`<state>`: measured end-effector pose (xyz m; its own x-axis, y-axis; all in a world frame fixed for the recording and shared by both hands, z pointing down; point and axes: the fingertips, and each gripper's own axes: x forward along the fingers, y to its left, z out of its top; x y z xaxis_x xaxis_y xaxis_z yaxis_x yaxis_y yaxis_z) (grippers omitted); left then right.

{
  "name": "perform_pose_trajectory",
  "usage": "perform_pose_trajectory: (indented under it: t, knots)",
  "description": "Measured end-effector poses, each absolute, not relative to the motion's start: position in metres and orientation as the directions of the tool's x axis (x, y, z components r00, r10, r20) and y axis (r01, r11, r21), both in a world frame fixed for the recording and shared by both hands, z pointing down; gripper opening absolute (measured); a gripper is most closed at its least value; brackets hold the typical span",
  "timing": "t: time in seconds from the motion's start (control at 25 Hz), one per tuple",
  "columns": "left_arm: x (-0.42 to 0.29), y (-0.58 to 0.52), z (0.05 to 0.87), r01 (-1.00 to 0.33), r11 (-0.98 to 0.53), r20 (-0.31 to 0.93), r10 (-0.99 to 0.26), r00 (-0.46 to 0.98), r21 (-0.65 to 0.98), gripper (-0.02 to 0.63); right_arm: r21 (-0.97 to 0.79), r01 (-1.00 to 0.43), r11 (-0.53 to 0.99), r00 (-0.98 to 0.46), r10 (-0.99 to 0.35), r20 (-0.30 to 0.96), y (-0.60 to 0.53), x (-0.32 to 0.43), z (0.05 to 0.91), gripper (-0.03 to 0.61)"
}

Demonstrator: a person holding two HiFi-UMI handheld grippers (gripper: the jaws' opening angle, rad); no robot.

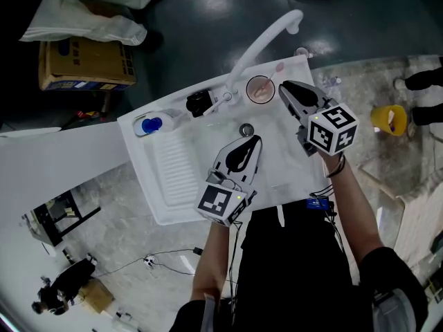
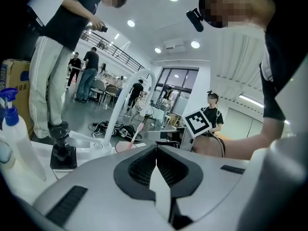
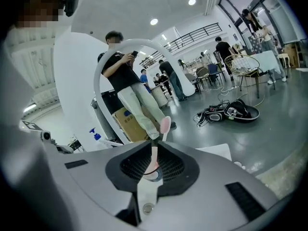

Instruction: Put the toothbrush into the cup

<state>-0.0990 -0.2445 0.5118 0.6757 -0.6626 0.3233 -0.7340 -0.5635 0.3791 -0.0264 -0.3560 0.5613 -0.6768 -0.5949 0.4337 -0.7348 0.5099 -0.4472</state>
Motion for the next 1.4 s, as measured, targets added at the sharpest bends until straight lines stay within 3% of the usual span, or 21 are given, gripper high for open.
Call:
perform_pose_trajectory:
  t: [0.16,0.88,1.4]
  knots:
    - [-0.103,-0.241,0.508,-0.744,-0.552,0.315,-0.679,0.663,0.376,0.011,-0.411,-0.717,0.563,-0.697,-0.581,0.420,-0.345,-0.029,0.554,0.015]
    - [-0.098,-0.192,0.445,-0.752,-0.576,0.226,-0.724,0.652,0.321,0.011,-0.341,-0.532,0.775,-0.843,-0.448,0.297,-0.212,-0.057,0.447,0.014]
    - [-0.070,-0.136,0.431,-0.790,-0.541,0.259,-0.750,0.609,0.288,0.011,-0.384,-0.467,0.797,-0.883,-0.396,0.253,-0.150,-0.032,0.426,0.014]
